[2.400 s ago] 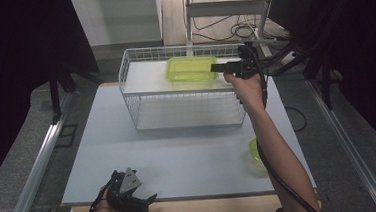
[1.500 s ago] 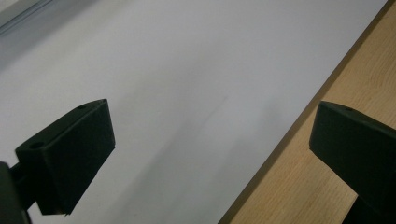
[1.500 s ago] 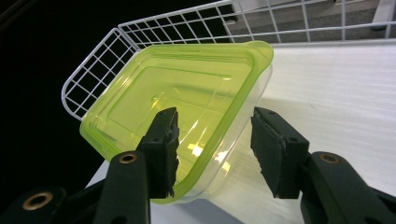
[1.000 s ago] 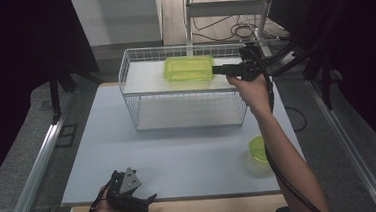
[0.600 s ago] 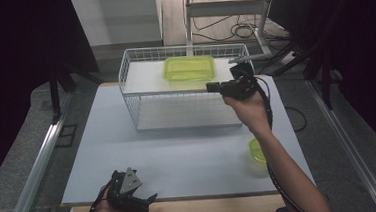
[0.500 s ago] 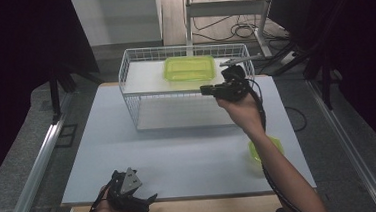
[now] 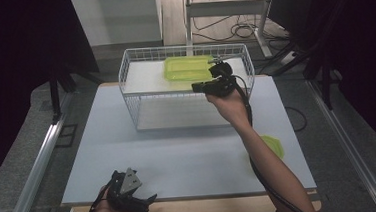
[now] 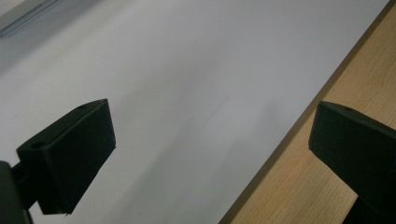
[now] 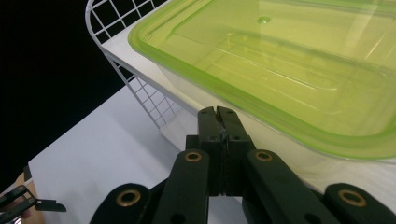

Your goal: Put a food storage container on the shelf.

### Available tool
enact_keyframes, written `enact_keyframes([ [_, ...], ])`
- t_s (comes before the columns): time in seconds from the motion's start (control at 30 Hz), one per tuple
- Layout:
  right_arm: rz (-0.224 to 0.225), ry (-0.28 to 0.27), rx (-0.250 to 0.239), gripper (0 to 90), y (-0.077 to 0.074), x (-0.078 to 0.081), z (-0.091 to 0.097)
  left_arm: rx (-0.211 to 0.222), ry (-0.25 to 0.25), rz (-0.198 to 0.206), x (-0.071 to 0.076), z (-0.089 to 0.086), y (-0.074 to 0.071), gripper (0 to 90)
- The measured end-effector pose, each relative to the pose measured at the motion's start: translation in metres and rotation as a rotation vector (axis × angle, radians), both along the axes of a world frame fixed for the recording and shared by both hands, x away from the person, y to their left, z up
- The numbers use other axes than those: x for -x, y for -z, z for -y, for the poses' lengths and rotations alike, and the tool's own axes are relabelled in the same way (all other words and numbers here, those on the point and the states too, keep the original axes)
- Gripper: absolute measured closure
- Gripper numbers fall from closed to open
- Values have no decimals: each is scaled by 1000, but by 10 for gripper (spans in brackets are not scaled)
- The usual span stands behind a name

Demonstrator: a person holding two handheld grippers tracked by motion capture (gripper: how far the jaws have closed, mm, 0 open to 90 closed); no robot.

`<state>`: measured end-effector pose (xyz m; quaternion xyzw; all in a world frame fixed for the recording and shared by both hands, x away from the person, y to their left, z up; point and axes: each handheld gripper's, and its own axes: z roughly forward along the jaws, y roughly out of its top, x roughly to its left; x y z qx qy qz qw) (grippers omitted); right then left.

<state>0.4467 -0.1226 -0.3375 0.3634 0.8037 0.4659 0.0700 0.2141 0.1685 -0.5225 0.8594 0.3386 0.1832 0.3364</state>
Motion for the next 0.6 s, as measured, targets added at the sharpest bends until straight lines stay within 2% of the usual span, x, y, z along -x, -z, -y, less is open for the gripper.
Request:
enact_keyframes([
  [0.33, -6, 3, 0, 889, -1, -5, -2, 0, 0, -2, 0, 0, 0, 4],
  [0.6, -7, -30, 5, 885, 1, -5, -16, -1, -1, -4, 0, 0, 1, 4],
])
